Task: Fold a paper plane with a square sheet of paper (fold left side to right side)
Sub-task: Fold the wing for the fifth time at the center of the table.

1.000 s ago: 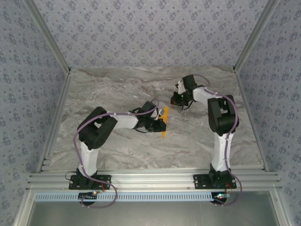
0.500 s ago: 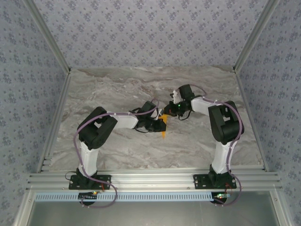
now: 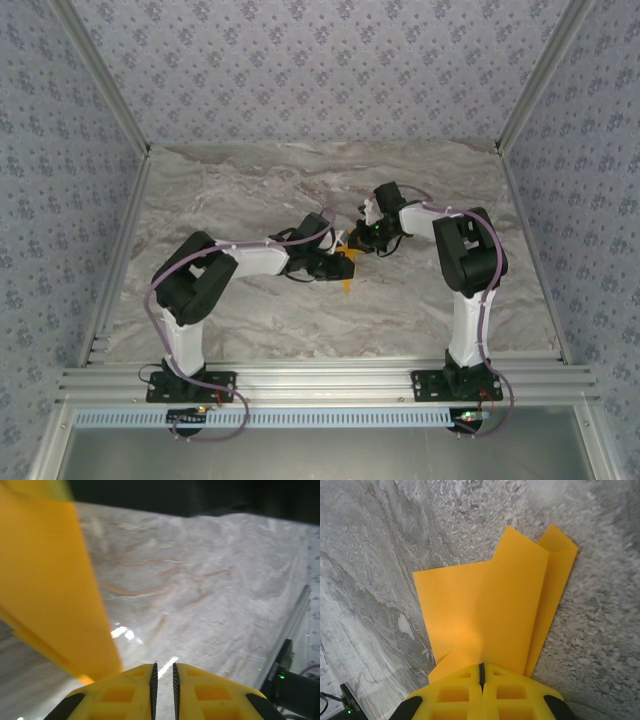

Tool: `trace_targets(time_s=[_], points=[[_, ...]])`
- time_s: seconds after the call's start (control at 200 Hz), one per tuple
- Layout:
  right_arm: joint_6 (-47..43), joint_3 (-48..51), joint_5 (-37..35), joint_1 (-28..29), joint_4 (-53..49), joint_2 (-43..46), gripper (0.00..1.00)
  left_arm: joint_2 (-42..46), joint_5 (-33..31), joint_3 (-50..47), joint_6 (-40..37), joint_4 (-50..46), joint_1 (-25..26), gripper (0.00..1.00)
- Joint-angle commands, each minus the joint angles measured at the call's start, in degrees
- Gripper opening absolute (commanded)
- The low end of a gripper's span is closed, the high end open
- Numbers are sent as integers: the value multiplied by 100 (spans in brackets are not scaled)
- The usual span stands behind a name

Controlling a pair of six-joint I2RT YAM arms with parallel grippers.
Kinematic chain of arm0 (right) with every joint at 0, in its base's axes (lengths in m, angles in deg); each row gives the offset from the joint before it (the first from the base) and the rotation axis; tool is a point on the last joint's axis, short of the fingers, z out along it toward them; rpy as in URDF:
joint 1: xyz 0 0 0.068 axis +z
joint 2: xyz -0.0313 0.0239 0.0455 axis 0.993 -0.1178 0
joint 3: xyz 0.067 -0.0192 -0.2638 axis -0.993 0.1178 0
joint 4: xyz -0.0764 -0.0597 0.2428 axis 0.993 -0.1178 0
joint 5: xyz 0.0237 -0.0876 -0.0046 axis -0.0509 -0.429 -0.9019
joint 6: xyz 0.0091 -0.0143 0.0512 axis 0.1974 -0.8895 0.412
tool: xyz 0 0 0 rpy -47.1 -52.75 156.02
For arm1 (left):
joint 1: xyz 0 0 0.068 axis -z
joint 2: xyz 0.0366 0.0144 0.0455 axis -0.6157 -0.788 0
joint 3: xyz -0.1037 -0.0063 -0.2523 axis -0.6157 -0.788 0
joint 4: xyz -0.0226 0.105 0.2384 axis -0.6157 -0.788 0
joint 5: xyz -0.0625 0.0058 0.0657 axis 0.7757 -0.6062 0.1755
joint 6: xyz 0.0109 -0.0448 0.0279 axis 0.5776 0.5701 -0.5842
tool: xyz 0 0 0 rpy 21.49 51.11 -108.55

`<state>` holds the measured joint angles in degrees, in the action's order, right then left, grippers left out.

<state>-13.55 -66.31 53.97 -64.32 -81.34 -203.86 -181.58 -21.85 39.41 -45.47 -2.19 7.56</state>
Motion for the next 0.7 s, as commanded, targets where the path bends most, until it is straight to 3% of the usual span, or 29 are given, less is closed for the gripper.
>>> trace_targets(time_s=[0.0, 0.695], points=[[-136, -65, -446, 33, -365, -252, 5, 329, 183, 55, 68, -75, 149, 18], [-258, -130, -632, 93, -579, -227, 5, -241, -46, 137, 13, -324, 217, 20]])
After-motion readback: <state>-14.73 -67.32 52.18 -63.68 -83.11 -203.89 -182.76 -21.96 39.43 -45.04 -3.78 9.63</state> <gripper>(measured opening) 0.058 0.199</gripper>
